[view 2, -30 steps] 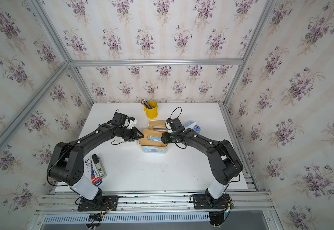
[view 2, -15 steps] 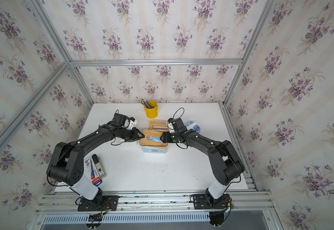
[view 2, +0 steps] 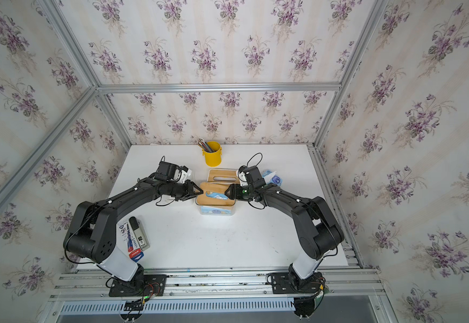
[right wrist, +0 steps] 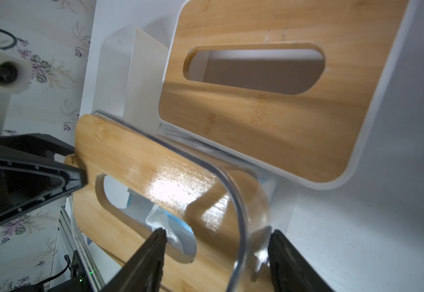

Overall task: Put the tissue paper into the tissue box
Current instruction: Close the box lid on the tissue box.

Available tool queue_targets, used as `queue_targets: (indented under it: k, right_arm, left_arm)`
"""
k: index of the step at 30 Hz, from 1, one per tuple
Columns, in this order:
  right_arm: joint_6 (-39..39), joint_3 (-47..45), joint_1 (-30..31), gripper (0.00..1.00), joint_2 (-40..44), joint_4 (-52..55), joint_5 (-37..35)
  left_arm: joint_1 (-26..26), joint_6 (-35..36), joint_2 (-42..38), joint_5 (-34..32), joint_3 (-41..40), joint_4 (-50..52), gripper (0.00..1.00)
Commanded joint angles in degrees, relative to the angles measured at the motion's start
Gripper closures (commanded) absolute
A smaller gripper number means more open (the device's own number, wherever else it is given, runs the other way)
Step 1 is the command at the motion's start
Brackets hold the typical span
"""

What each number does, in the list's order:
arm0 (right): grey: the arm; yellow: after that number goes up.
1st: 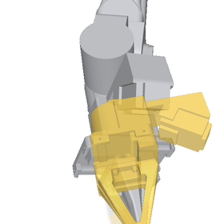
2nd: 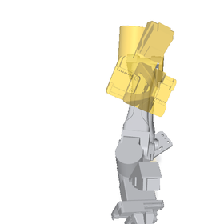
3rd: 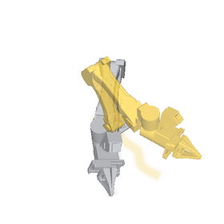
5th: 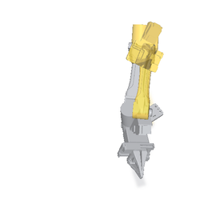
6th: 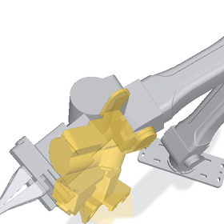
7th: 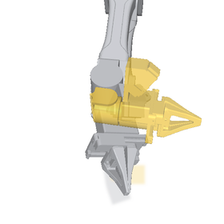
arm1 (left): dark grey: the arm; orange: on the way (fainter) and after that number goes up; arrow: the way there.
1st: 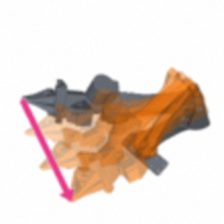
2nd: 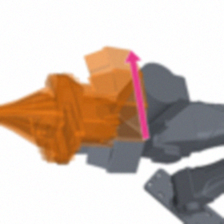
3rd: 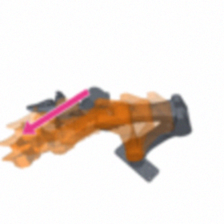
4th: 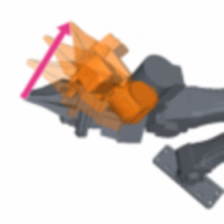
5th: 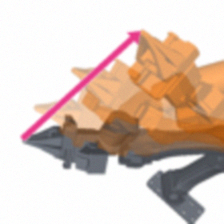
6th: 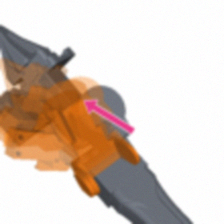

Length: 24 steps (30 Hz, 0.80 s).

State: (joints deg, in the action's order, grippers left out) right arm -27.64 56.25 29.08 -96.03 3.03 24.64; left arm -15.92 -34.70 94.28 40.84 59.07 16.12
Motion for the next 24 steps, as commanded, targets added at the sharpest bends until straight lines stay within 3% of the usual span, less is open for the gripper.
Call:
queue_targets:
  k: [1, 11, 16, 24]
  right_arm:
    - [0.17, 0.74, -0.08, 0.31, 0.29, -3.45, 6.7]
    - [4.04, 0.13, -1.57, 0.12, 3.38, 1.82, 0.51]
    - [4.19, -1.49, -1.53, 0.08, 3.84, 2.25, -1.11]
    - [1.48, -3.66, -1.34, 0.08, 4.71, -0.93, 2.1]
  left_arm:
    - [-0.36, -0.1, -0.4, 2.39, -0.07, 1.83, 0.58]
    - [-0.01, 2.43, -1.88, -1.11, 1.2, 5.24, 0.45]
    - [0.0, 2.6, -1.96, -1.04, 1.22, 5.4, 0.4]
    - [-0.3, 2.71, -3.79, -1.24, 1.38, 6.45, 0.36]
